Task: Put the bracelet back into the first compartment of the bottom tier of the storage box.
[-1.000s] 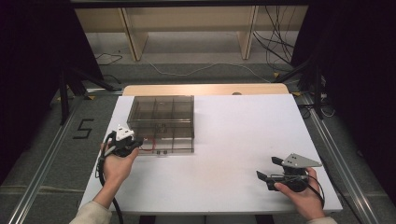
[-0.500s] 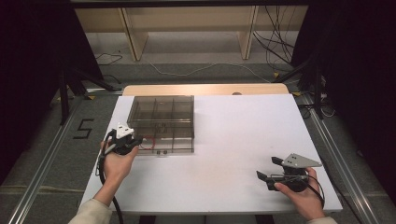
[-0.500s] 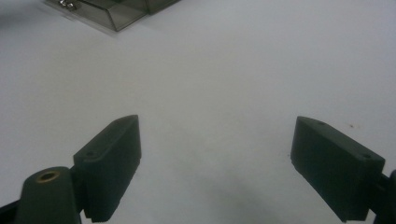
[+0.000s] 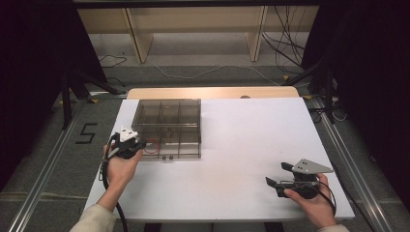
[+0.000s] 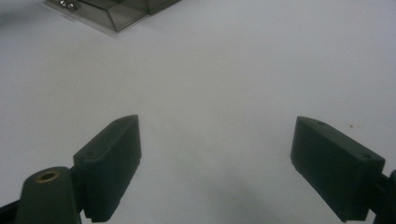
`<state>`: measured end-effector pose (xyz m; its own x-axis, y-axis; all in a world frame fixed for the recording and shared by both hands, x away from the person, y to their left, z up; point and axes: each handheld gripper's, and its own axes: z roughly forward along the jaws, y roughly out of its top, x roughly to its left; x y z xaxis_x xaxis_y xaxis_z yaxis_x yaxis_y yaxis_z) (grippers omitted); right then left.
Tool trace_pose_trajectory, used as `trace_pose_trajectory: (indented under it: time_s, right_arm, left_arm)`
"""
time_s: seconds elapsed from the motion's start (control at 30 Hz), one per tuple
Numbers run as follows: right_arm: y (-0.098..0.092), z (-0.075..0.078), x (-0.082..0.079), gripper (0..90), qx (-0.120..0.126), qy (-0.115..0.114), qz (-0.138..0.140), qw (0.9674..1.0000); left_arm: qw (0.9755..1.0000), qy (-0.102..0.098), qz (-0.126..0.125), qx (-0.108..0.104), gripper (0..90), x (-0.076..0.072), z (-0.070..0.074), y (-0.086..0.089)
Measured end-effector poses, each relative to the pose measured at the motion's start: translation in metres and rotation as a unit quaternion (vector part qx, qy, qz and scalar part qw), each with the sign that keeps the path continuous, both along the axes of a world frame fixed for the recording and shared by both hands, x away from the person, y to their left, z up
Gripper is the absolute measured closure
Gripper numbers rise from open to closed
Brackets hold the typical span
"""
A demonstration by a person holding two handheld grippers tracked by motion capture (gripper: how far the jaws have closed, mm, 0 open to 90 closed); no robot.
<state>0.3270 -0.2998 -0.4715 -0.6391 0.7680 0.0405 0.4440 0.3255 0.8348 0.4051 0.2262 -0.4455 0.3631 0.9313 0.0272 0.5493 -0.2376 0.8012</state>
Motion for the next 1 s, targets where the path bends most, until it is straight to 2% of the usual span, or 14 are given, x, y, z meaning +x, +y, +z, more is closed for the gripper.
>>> trace_pose_trajectory:
  time_s: [1.0]
  right_arm:
    - [-0.0001, -0.0001, 0.0002, 16.6, 0.000, 0.000, 0.000, 1.0000]
  left_arm:
    - [0.9999, 0.004, 0.008, 0.007, 89.7, 0.0079, -0.0028, 0.0027]
